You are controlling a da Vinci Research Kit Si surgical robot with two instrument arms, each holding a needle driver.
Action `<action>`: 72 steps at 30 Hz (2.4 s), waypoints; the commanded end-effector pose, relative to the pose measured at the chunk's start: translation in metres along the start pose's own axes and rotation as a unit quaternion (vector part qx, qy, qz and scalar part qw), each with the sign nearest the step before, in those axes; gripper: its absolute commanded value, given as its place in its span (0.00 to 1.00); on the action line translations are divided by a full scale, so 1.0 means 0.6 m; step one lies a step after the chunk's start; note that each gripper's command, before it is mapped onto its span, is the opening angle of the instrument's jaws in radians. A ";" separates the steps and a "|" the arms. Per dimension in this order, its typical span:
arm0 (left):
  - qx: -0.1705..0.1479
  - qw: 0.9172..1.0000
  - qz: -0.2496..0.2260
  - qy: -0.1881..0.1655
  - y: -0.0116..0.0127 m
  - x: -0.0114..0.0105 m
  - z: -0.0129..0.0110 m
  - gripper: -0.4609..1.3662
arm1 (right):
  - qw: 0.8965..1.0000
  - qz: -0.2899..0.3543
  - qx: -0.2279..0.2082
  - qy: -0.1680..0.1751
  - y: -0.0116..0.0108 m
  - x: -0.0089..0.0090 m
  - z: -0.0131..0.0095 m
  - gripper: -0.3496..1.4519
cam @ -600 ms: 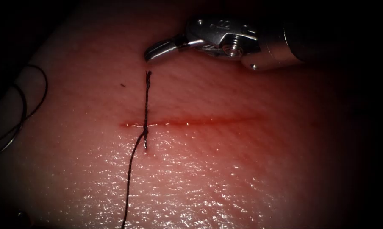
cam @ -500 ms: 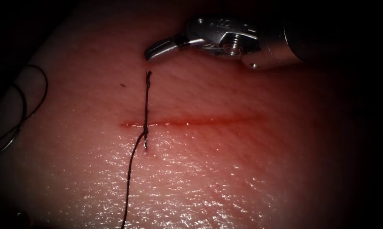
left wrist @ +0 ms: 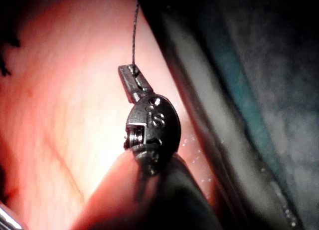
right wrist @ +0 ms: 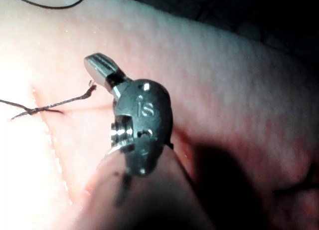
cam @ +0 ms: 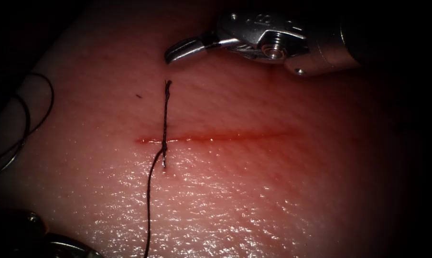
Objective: Wound Closure
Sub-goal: Wrap suture counter-clockwise once around right grasper
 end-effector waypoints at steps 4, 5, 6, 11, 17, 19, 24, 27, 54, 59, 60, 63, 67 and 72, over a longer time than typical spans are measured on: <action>0.001 1.000 0.015 0.015 -0.0046 0.0010 0.0010 0.06 | 1.000 -0.008 -0.002 0.013 -0.0014 -0.0028 0.0018 0.00; 0.002 1.000 0.016 0.018 -0.0056 0.0011 0.0012 0.06 | 1.000 -0.010 -0.001 0.012 -0.0017 -0.0034 0.0023 0.00; 0.001 1.000 0.017 0.021 -0.0065 0.0012 0.0013 0.06 | 1.000 -0.012 0.000 0.012 -0.0021 -0.0041 0.0028 0.00; -0.001 0.999 0.018 0.033 -0.0104 0.0010 0.0021 0.06 | 1.000 -0.010 0.010 0.022 -0.0039 -0.0072 0.0054 0.00; -0.002 0.999 0.016 0.043 -0.0153 0.0000 0.0020 0.06 | 0.999 -0.004 0.026 0.040 -0.0055 -0.0088 0.0084 0.00; -0.003 0.999 0.019 0.048 -0.0177 -0.0007 0.0018 0.06 | 0.998 -0.005 0.032 0.047 -0.0061 -0.0093 0.0096 0.00; -0.004 0.998 0.021 0.065 -0.0217 -0.0030 0.0019 0.06 | 0.997 -0.005 0.042 0.065 -0.0076 -0.0103 0.0114 0.00; -0.011 0.996 0.028 0.083 -0.0235 -0.0048 0.0022 0.06 | 0.996 -0.007 0.047 0.077 -0.0083 -0.0106 0.0121 0.00; -0.026 0.980 0.070 0.183 -0.0288 -0.0153 0.0022 0.06 | 0.968 -0.012 0.066 0.240 -0.0118 -0.0088 0.0152 0.00; -0.019 0.984 0.076 0.159 -0.0289 -0.0183 0.0017 0.06 | 0.962 -0.006 0.059 0.267 -0.0128 -0.0082 0.0149 0.00; -0.019 0.984 0.077 0.159 -0.0290 -0.0185 0.0017 0.06 | 0.962 -0.005 0.056 0.268 -0.0128 -0.0082 0.0149 0.00; -0.016 0.985 0.082 0.149 -0.0295 -0.0206 0.0011 0.06 | 0.958 0.009 0.019 0.286 -0.0132 -0.0078 0.0144 0.00; -0.006 0.984 0.090 0.151 -0.0298 -0.0229 0.0005 0.06 | 0.953 0.022 -0.013 0.300 -0.0132 -0.0076 0.0138 0.00; -0.001 0.984 0.096 0.149 -0.0289 -0.0251 0.0006 0.06 | 0.939 0.056 -0.081 0.329 -0.0133 -0.0069 0.0121 0.00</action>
